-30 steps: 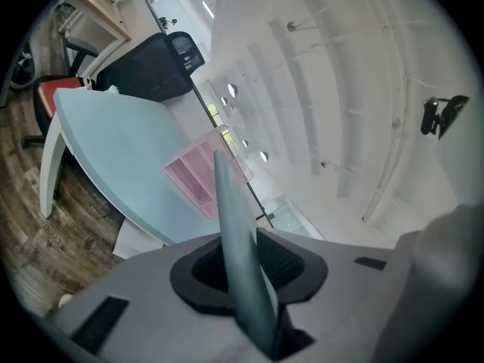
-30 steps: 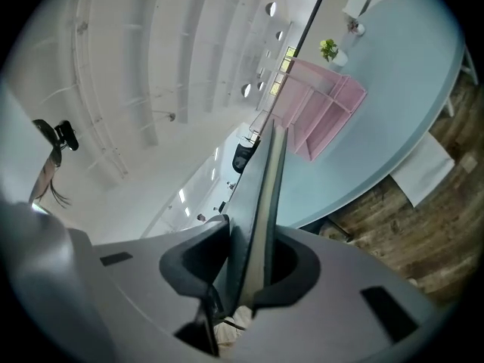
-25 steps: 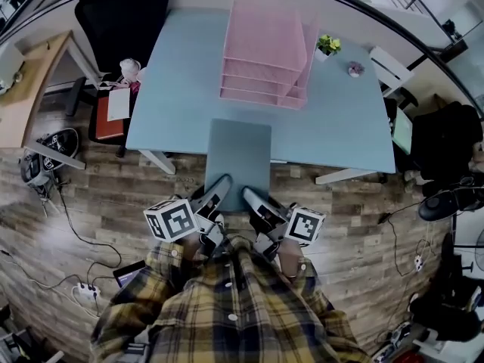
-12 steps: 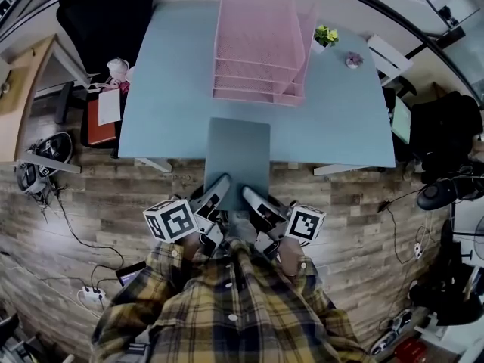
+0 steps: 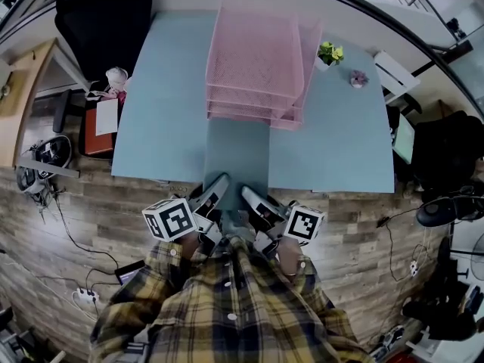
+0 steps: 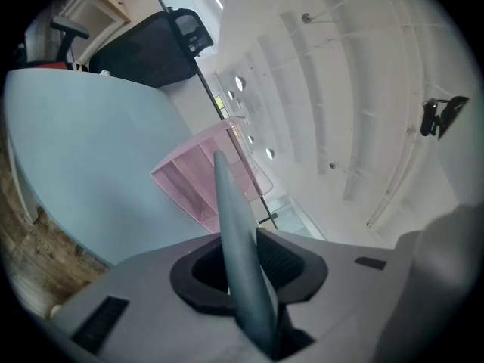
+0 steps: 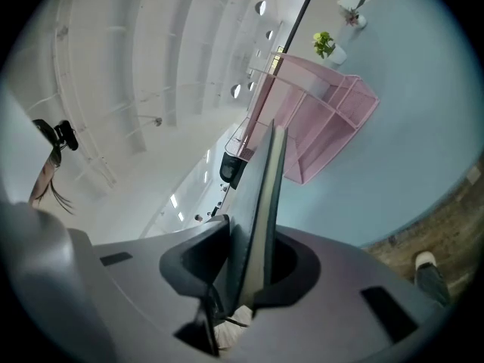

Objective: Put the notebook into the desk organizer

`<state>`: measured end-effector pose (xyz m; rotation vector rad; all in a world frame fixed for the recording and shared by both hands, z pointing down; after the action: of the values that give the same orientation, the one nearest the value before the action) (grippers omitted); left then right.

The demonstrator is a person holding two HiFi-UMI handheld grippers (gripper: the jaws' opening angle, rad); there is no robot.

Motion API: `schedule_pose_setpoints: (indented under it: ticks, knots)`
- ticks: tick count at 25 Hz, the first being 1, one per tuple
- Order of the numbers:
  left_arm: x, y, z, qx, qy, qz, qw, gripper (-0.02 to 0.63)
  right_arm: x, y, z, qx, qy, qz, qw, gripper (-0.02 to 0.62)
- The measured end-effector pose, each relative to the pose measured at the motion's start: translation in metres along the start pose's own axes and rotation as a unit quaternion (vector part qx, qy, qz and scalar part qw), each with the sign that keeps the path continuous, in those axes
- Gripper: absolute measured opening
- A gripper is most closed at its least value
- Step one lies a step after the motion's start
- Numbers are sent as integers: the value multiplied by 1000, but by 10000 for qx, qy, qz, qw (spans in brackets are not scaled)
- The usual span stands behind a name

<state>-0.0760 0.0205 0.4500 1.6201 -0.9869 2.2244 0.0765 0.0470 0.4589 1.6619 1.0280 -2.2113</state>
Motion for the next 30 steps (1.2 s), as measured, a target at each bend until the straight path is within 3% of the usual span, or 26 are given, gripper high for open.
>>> schedule_pose_setpoints:
  ticks: [14,30]
  knots:
    - [-4,35,63,-407,178,11,9990,86,-21,78,26,304,437,-23,9986,95]
    - [-9,48,71,-447,125,21,9989,84,-19,91,34,287,442,-32,9986,95]
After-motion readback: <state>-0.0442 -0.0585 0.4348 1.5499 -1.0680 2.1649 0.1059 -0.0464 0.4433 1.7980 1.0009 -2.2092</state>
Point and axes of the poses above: the fingertips, and each gripper's own axes: z forward along the fingers, x to its left, y out of its top, the point moved 6 cm from there along -z, backward along the fingers, and after that the axes turned 2 degrees about -z, right-handed, at the moved point
